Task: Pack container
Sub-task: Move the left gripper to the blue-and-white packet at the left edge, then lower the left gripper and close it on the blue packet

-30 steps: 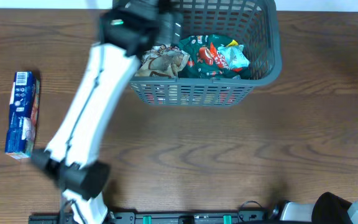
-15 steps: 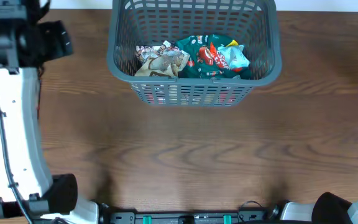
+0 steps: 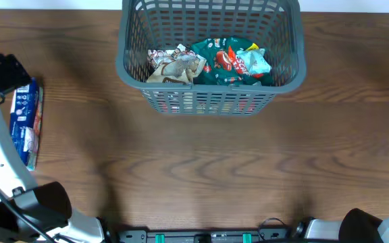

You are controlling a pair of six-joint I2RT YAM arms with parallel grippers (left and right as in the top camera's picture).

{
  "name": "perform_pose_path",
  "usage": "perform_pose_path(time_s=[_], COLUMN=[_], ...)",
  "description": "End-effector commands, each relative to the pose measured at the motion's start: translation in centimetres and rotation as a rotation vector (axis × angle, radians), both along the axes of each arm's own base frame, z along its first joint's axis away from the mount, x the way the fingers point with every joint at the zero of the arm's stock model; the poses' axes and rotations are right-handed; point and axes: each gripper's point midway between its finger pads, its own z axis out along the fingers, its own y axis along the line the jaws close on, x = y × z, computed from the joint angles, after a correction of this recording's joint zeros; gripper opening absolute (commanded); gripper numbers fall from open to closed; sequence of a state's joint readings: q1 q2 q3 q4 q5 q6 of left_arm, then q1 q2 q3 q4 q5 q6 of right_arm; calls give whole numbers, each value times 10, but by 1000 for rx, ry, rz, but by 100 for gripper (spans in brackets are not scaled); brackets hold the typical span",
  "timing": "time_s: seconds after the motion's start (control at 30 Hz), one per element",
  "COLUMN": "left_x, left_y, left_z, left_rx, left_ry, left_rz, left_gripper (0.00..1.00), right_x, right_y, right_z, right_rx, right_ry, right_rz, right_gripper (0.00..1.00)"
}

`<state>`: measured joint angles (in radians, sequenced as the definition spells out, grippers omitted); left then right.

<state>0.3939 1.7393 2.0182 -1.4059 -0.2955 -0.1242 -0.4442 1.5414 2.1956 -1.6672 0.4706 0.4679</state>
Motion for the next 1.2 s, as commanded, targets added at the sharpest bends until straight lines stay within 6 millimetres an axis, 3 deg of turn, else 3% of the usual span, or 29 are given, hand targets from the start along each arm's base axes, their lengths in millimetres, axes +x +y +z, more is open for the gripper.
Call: perform_pose_path(time_s=[0.0,0.3,0.4,0.67,0.87,1.0,1.17], left_x=[-4,-14,-17,-1,-5,2,3], left_y=[5,4,8,14,43,51,57], left_z=[-31,-129,-148,-163,-161,-160,-178], left_rx=[-5,-46,-42,-145,-144,-182,-211], left_ry=[117,316,342,196,119,16,28], left_rz=[-91,-277,-325,-440,-422,-432,-433], left_gripper=[99,99,99,98,98,98,98], right_x=[-5,-5,-5,-5,-5,-5,-5], right_y=[-2,-2,-2,-2,-2,-2,-2], right_z=[3,3,3,3,3,3,3], right_rx=[-8,-8,-8,-8,-8,-8,-8], right_ry=[-15,-15,-15,-15,-15,-15,-15], right_rz=[-25,-25,-25,-25,-25,-25,-25], right_gripper=[99,99,99,99,99,99,99])
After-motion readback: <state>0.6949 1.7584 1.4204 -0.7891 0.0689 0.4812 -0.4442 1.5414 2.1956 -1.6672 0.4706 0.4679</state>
